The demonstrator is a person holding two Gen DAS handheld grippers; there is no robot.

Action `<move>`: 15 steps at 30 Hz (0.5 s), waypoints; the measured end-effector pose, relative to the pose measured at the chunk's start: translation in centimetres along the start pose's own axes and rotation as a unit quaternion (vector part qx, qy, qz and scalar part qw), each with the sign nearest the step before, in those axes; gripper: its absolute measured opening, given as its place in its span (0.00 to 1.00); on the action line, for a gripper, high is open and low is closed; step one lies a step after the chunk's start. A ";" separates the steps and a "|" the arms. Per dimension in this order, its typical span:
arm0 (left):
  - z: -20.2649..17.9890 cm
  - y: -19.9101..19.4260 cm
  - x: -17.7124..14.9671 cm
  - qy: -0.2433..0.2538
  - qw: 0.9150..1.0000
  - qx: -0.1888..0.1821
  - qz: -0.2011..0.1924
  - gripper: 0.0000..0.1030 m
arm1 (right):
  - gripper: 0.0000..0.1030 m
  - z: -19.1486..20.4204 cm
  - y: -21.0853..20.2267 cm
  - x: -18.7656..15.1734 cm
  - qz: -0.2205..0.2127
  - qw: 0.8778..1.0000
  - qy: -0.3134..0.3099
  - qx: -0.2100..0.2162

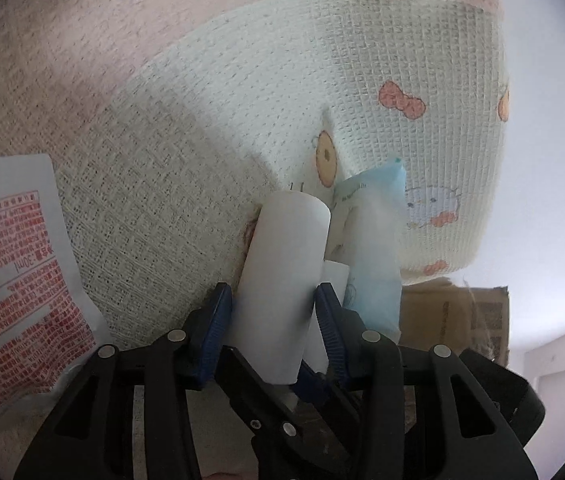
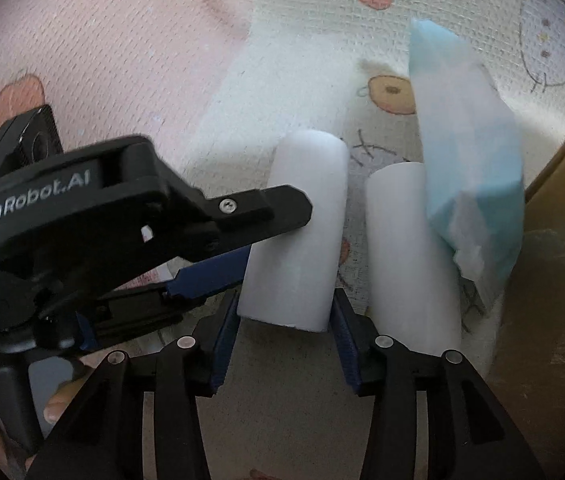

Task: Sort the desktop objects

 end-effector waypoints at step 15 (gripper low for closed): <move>-1.4 -3.8 -0.9 0.045 0.998 0.015 -0.037 0.42 | 0.41 1.7 -1.8 -0.1 -0.013 0.999 -0.036 0.022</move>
Point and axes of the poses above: each gripper's, at about its wrist camera, not at the fingertips, and y roughly the way its jaws point, z to its left, x to its top, the point moved 4 cm from there along y, roughly the way its jaws point, and after that the axes turned 4 degrees about z, right-handed, at the moved point
